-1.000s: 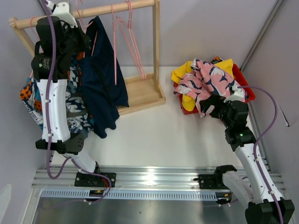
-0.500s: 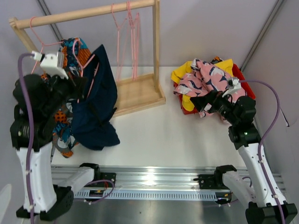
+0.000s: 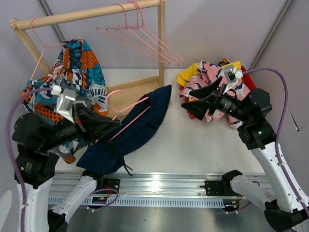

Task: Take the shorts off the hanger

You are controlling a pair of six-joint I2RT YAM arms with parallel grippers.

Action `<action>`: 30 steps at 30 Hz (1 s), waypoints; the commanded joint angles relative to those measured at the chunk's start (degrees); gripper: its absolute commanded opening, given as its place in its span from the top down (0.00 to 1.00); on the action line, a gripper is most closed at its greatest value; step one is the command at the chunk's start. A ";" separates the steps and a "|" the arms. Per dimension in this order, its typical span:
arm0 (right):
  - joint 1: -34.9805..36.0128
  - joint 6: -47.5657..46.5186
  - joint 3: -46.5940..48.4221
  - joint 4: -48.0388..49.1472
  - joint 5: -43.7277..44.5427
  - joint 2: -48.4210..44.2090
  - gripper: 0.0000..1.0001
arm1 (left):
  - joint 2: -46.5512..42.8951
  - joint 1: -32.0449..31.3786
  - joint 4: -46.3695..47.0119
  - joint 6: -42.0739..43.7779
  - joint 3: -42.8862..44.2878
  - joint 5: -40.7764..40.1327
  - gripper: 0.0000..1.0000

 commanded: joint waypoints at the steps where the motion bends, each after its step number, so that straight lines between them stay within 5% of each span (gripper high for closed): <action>1: 1.05 -0.26 0.44 -0.71 2.82 -0.06 0.00 | -0.24 -2.52 11.98 -4.79 7.20 5.66 1.00; 15: 2.81 4.84 -3.95 10.00 5.38 -0.59 0.01 | 0.81 -2.52 15.15 -7.61 4.57 5.04 1.00; 17: 3.34 5.28 -4.74 11.59 4.59 -0.33 0.28 | 0.38 -2.52 16.72 -7.79 1.76 4.69 1.00; 18: 3.34 5.28 -5.01 12.82 4.41 -0.33 0.54 | 0.46 -2.52 16.91 -7.79 0.89 4.60 1.00; 19: 3.43 5.37 -5.10 13.00 4.76 -0.24 0.98 | 0.37 -2.52 17.00 -7.61 0.01 4.43 1.00; 24: 3.43 3.80 -6.68 13.28 9.66 -2.08 1.00 | 0.63 -2.52 13.85 -4.29 -1.50 1.89 1.00; 30: -1.47 0.44 -4.05 7.82 23.90 -4.19 1.00 | 1.87 -2.52 -1.97 6.44 0.26 -8.75 1.00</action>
